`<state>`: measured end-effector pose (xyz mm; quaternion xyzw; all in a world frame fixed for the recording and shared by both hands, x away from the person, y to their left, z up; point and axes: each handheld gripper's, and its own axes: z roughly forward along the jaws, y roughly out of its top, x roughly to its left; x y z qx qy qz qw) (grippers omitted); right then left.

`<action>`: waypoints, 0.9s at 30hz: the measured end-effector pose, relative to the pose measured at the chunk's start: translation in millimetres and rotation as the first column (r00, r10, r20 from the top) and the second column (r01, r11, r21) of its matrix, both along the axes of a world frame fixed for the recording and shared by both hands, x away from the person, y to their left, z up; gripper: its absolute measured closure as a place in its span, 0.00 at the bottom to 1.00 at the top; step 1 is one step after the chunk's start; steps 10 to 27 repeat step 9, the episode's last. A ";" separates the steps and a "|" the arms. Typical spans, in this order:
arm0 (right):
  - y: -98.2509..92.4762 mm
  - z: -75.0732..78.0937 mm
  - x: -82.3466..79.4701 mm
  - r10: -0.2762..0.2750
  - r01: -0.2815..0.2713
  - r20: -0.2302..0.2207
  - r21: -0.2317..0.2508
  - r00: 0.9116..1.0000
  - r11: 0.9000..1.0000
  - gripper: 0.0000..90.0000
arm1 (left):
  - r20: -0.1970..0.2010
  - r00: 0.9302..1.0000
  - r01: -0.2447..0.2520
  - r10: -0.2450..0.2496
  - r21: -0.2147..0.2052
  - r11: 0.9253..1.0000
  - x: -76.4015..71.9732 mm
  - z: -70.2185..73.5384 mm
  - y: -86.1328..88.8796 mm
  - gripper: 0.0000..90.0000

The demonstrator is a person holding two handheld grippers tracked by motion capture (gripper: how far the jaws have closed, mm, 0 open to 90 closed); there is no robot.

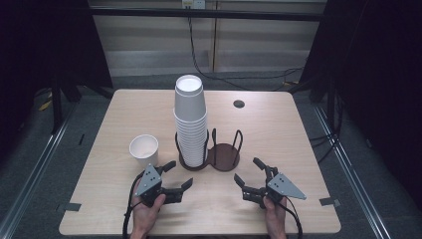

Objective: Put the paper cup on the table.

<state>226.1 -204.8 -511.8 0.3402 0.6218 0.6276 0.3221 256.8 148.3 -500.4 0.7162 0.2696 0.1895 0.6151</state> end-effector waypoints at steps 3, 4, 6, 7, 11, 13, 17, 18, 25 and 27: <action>0.0 0.0 0.1 0.000 0.000 0.001 0.000 1.000 1.000 0.15 | 0.031 0.998 -0.047 0.048 -0.042 0.998 -5.4 -6.0 0.2 0.17; 0.0 0.1 0.1 0.000 0.000 -0.001 0.000 1.000 1.000 0.15 | 0.031 0.998 -0.045 0.047 -0.055 0.997 -5.9 -6.5 1.0 0.17; 0.0 0.0 0.1 0.001 -0.001 -0.002 -0.001 1.000 1.000 0.15 | 0.050 0.997 -0.052 0.054 -0.051 0.997 -5.3 -6.7 1.5 0.17; 0.0 0.0 0.1 0.001 -0.001 -0.002 -0.001 1.000 1.000 0.15 | 0.049 0.997 -0.050 0.052 -0.052 0.997 -5.3 -6.8 1.1 0.17; -0.1 0.0 0.1 0.001 -0.001 -0.002 0.000 1.000 1.000 0.15 | 0.061 0.997 -0.045 0.049 -0.051 0.998 -6.5 -7.0 0.9 0.17; -0.1 0.0 0.1 0.001 -0.001 -0.002 0.000 1.000 1.000 0.15 | 0.061 0.997 -0.045 0.049 -0.051 0.998 -6.5 -7.0 0.9 0.17; -0.1 0.0 0.1 0.001 -0.001 -0.002 0.000 1.000 1.000 0.15 | 0.061 0.997 -0.045 0.049 -0.051 0.998 -6.5 -7.0 0.9 0.17; -0.1 0.0 0.1 0.001 -0.001 -0.002 0.000 1.000 1.000 0.15 | 0.061 0.997 -0.045 0.049 -0.051 0.998 -6.5 -7.0 0.9 0.17; -0.1 0.0 0.1 0.001 -0.001 -0.002 0.000 1.000 1.000 0.15 | 0.061 0.997 -0.045 0.049 -0.051 0.998 -6.5 -7.0 0.9 0.17; -0.1 0.0 0.1 0.001 -0.001 -0.002 0.000 1.000 1.000 0.15 | 0.061 0.997 -0.045 0.049 -0.051 0.998 -6.5 -7.0 0.9 0.17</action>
